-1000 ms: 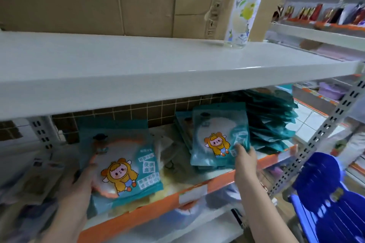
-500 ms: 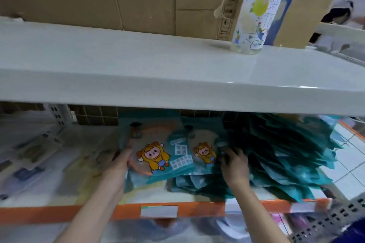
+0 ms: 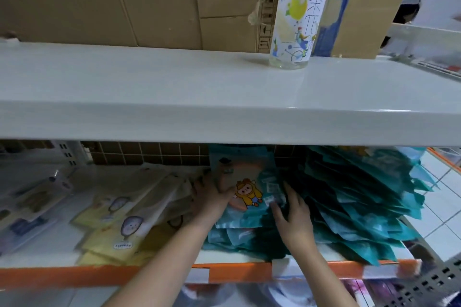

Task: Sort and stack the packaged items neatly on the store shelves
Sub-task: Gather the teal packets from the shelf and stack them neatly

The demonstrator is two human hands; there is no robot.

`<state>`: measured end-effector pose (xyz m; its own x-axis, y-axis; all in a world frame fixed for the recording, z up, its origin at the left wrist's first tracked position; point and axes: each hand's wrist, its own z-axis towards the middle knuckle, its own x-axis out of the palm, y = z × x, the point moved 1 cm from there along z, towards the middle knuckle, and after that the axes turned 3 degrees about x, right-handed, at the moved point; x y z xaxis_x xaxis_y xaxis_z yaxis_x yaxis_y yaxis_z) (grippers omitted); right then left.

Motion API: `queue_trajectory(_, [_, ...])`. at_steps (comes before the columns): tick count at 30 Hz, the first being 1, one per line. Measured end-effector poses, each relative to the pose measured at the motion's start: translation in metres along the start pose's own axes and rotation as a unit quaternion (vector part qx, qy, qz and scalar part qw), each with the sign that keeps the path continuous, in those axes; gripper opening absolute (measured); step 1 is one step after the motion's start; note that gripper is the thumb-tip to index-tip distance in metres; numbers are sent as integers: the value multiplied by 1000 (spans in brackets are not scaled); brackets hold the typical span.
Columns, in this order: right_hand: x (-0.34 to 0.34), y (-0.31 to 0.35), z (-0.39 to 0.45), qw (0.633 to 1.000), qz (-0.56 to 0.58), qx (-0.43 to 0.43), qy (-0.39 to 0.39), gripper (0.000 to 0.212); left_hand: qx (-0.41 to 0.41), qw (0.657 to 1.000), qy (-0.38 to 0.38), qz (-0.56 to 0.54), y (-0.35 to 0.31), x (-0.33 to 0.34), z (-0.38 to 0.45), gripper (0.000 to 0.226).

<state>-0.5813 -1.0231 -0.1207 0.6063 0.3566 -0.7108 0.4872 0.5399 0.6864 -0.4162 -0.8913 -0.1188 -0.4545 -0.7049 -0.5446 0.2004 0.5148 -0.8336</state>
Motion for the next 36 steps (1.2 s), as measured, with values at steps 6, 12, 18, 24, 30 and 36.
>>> queue_trajectory(6, [7, 10, 4, 986, -154, -55, -39, 27, 19, 993, 83, -80, 0, -11, -21, 49])
queue_trajectory(12, [13, 50, -6, 992, -96, -68, -49, 23, 34, 999, -7, 18, 24, -68, -39, 15])
queue_trajectory(18, [49, 119, -46, 995, 67, -69, 23, 18, 54, 991, -123, 4, 67, -169, -85, 6])
queue_trajectory(24, [109, 198, -98, 982, 144, -61, 108, 21, 33, 973, -224, 53, 139, -288, -141, 12])
queue_trajectory(30, [184, 295, -163, 960, 198, -52, 191, 18, -18, 962, -267, 56, 209, -403, -181, 14])
queue_trajectory(36, [251, 383, -215, 938, 242, -38, 246, 16, -23, 954, -300, -1, 268, -501, -216, 19])
